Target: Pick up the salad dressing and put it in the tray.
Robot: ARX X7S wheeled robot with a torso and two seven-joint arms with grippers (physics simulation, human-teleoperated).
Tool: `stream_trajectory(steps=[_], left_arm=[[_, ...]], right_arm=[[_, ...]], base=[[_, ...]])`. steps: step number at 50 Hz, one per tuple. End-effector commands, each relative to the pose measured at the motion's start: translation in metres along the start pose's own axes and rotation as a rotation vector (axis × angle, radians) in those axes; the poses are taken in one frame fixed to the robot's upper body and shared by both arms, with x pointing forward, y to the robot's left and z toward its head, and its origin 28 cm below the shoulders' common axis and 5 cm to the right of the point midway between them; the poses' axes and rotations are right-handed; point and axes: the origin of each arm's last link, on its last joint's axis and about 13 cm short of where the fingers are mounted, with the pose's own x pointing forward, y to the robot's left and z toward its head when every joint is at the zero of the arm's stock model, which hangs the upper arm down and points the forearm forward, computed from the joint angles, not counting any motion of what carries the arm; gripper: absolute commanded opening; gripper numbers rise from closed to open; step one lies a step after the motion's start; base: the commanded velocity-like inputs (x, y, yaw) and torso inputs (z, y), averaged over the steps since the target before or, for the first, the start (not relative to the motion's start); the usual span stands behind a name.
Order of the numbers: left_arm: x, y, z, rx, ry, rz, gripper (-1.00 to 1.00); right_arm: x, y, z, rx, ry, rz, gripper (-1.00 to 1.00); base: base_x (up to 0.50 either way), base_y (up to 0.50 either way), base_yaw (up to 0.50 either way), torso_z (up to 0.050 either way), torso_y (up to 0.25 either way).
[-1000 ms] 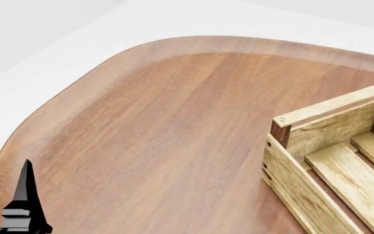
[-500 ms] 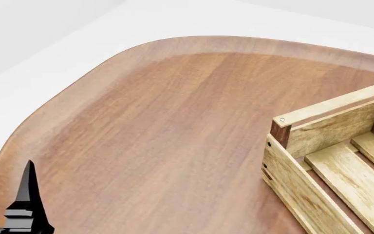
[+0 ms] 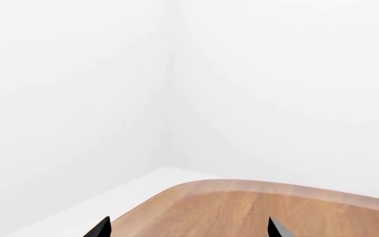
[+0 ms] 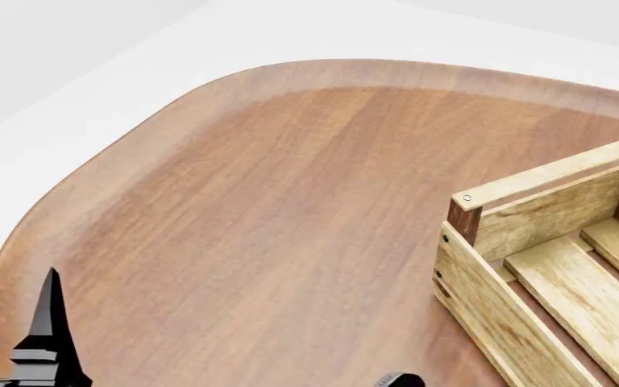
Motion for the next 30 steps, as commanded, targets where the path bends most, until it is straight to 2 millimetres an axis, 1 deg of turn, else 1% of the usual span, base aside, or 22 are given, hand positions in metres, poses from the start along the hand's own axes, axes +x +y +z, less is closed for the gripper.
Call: stream_trajectory(steps=[1,12,18,23,24,30], left_arm=[[0.0,0.001,0.0,0.002,0.0,0.002,1.0],[0.0,0.003,-0.002,-0.005,0.002,0.01,1.0],[0.0,0.003,-0.002,-0.006,0.002,0.012,1.0],[0.0,0.003,-0.002,-0.004,0.001,0.013,1.0],[0.0,0.003,-0.002,-0.004,0.0,0.012,1.0],[0.0,0.003,-0.002,-0.002,0.001,0.011,1.0]], right_arm=[[0.011,0.004,0.001,0.008,-0.014,0.054,1.0],[0.02,0.006,-0.001,0.033,-0.022,0.1,1.0],[0.024,0.003,-0.006,0.049,-0.015,0.064,1.0],[0.023,0.001,-0.007,0.061,-0.013,0.04,1.0],[0.022,0.001,-0.007,0.064,-0.017,0.035,-1.0],[0.02,0.001,-0.009,0.074,-0.024,0.012,-1.0]], base=[[0.0,0.0,0.0,0.0,0.0],[0.0,0.0,0.0,0.0,0.0],[0.0,0.0,0.0,0.0,0.0],[0.0,0.0,0.0,0.0,0.0],[0.0,0.0,0.0,0.0,0.0],[0.0,0.0,0.0,0.0,0.0]])
